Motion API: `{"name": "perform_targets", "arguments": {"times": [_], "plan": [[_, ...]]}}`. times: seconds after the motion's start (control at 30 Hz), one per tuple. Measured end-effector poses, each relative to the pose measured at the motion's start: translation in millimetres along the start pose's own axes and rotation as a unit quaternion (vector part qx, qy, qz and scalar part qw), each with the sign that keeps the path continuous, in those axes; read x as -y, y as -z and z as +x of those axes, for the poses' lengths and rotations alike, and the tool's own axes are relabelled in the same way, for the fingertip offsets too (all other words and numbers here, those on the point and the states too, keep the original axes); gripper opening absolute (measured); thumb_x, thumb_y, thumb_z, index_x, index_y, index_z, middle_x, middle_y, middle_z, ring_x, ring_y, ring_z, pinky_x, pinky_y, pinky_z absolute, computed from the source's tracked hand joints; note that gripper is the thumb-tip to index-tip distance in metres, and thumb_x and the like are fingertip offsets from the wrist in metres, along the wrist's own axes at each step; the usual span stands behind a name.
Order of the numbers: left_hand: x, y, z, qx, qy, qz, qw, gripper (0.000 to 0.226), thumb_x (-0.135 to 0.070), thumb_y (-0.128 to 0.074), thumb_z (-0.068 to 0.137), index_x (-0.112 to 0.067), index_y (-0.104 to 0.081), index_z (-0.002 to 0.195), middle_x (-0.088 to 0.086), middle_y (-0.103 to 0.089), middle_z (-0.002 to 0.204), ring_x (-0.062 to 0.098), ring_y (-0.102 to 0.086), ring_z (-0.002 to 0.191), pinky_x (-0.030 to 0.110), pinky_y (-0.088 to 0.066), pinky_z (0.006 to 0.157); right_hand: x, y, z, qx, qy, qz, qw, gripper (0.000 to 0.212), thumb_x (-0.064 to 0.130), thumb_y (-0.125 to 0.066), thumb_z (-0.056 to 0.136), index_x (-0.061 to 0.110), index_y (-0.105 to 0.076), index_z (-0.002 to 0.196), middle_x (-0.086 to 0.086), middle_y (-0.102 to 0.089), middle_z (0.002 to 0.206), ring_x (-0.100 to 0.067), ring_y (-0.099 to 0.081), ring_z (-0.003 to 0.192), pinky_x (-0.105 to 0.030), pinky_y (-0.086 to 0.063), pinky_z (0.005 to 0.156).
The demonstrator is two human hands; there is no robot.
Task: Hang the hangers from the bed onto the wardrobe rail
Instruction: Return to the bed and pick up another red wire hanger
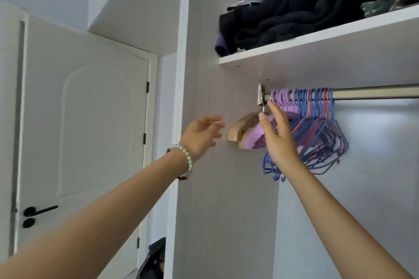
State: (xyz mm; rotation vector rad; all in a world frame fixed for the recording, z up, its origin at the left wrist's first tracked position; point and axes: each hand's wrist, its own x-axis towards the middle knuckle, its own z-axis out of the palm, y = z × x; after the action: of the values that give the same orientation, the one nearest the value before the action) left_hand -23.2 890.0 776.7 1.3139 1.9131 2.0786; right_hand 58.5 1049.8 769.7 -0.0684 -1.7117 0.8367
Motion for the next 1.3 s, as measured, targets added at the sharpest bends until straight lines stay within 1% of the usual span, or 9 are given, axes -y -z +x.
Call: {"name": "perform_targets", "arguments": {"times": [0.1, 0.23, 0.37, 0.47, 0.6, 0.73, 0.87, 1.0, 1.3], "plan": [[4, 69, -19, -0.06, -0.035, 0.078, 0.995, 0.029, -0.029, -0.051, 0.093, -0.022, -0.053, 0.121, 0.0, -0.062, 0.117, 0.014, -0.06, 0.104, 0.032, -0.048, 0.095, 32, -55, -12, 0.046, -0.003, 0.025, 0.999, 0.046, 0.03, -0.048, 0.097, 0.025, -0.038, 0.141, 0.005, -0.031, 0.151, -0.008, -0.029, 0.137, -0.018, -0.022, 0.109], [7, 171, -59, -0.122, -0.057, 0.176, 0.975, 0.036, -0.03, -0.051, 0.093, -0.021, -0.049, 0.127, -0.008, -0.056, 0.118, 0.009, -0.055, 0.107, 0.016, -0.044, 0.081, 82, -141, -40, 0.126, 0.015, 0.081, 0.989, 0.046, 0.032, -0.045, 0.098, 0.027, -0.035, 0.143, 0.012, -0.026, 0.151, 0.0, -0.023, 0.138, -0.02, -0.02, 0.112], [20, 287, -115, -0.194, -0.04, 0.266, 0.943, 0.043, -0.036, -0.052, 0.091, -0.021, -0.045, 0.13, -0.006, -0.052, 0.13, 0.012, -0.052, 0.117, 0.028, -0.043, 0.094, 132, -239, -86, 0.234, 0.017, 0.125, 0.964, 0.051, 0.039, -0.044, 0.097, 0.031, -0.031, 0.145, 0.016, -0.02, 0.154, 0.004, -0.017, 0.14, -0.022, -0.017, 0.115], [34, 376, -172, -0.224, 0.018, 0.346, 0.911, 0.052, -0.044, -0.05, 0.089, -0.024, -0.039, 0.136, -0.007, -0.045, 0.138, 0.011, -0.045, 0.125, 0.031, -0.038, 0.102, 167, -320, -133, 0.297, 0.008, 0.143, 0.944, 0.054, 0.042, -0.046, 0.095, 0.031, -0.031, 0.145, 0.015, -0.017, 0.155, 0.003, -0.015, 0.141, -0.023, -0.016, 0.116], [58, 485, -269, -0.27, 0.115, 0.424, 0.857, 0.063, -0.051, -0.046, 0.088, -0.024, -0.03, 0.142, -0.003, -0.036, 0.147, 0.017, -0.037, 0.133, 0.036, -0.032, 0.109, 206, -424, -217, 0.406, 0.005, 0.156, 0.9, 0.059, 0.047, -0.046, 0.093, 0.033, -0.026, 0.147, 0.017, -0.01, 0.156, 0.003, -0.009, 0.142, -0.019, -0.012, 0.109], [96, 569, -380, -0.309, 0.219, 0.468, 0.799, 0.064, -0.048, -0.045, 0.09, -0.022, -0.025, 0.145, 0.001, -0.032, 0.15, 0.022, -0.032, 0.136, 0.04, -0.03, 0.112, 236, -518, -324, 0.512, -0.017, 0.166, 0.843, 0.064, 0.051, -0.049, 0.09, 0.034, -0.024, 0.147, 0.017, -0.005, 0.157, 0.001, -0.005, 0.144, -0.027, -0.013, 0.116], [143, 624, -496, -0.332, 0.326, 0.467, 0.752, 0.067, -0.048, -0.045, 0.09, -0.019, -0.024, 0.146, 0.003, -0.031, 0.151, 0.022, -0.029, 0.138, 0.04, -0.028, 0.113, 254, -583, -446, 0.599, -0.034, 0.164, 0.783, 0.067, 0.052, -0.049, 0.09, 0.033, -0.02, 0.148, 0.021, 0.001, 0.156, 0.004, -0.002, 0.142, -0.022, -0.011, 0.111], [195, 655, -611, -0.329, 0.425, 0.455, 0.71, 0.069, -0.049, -0.046, 0.09, -0.016, -0.024, 0.146, 0.005, -0.031, 0.151, 0.024, -0.029, 0.138, 0.039, -0.025, 0.114, 256, -625, -572, 0.683, -0.034, 0.138, 0.717, 0.07, 0.055, -0.049, 0.089, 0.036, -0.017, 0.148, 0.022, 0.003, 0.156, 0.001, 0.0, 0.144, -0.03, -0.012, 0.116], [294, 656, -832, -0.312, 0.602, 0.395, 0.62, 0.072, -0.052, -0.045, 0.09, -0.015, -0.021, 0.147, 0.005, -0.023, 0.154, 0.022, -0.023, 0.141, 0.034, -0.019, 0.115, 231, -652, -814, 0.792, -0.068, 0.071, 0.603, 0.076, 0.052, -0.056, 0.086, 0.03, -0.019, 0.149, 0.013, 0.0, 0.158, -0.008, -0.003, 0.146, -0.037, -0.014, 0.119]]}}
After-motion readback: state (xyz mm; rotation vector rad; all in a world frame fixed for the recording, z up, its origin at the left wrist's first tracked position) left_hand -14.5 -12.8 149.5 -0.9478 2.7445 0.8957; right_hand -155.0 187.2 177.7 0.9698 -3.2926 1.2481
